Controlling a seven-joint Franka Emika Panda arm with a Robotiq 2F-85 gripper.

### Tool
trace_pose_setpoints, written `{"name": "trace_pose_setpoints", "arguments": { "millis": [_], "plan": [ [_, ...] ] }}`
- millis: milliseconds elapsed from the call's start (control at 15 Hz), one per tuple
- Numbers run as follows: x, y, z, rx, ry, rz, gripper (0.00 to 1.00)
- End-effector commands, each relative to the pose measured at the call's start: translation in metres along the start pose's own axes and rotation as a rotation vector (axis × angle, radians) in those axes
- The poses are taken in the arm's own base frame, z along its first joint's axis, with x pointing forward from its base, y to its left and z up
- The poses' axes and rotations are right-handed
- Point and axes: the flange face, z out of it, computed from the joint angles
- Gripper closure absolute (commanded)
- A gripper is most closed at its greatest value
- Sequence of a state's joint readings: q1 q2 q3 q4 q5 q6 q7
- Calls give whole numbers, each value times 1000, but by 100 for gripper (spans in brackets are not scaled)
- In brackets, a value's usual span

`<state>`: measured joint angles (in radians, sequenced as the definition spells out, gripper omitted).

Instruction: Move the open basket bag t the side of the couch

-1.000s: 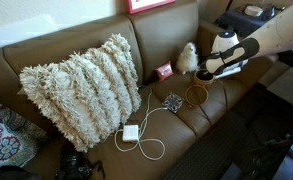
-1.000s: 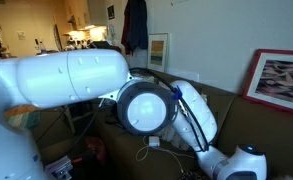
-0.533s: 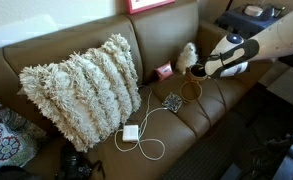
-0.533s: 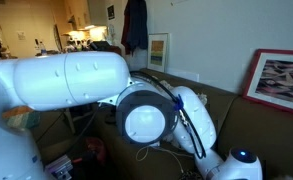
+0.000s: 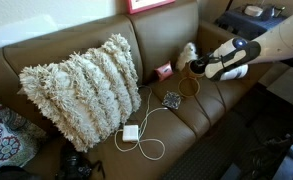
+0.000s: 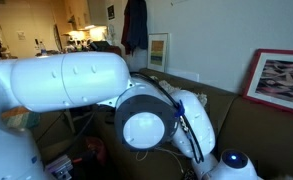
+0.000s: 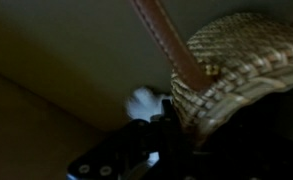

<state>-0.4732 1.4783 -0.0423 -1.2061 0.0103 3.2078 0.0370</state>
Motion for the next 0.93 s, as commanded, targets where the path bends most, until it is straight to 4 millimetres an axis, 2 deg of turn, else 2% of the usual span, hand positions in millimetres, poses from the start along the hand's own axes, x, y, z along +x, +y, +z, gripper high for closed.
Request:
{"name": "trace_pose_setpoints", "arguments": {
  "millis": [0,467,867],
  "plan": [
    [0,2,-7,26,93,9,96],
    [1,7,-12,19,151,87,96],
    [0,36,-17,-63,185,369,96]
  ]
}}
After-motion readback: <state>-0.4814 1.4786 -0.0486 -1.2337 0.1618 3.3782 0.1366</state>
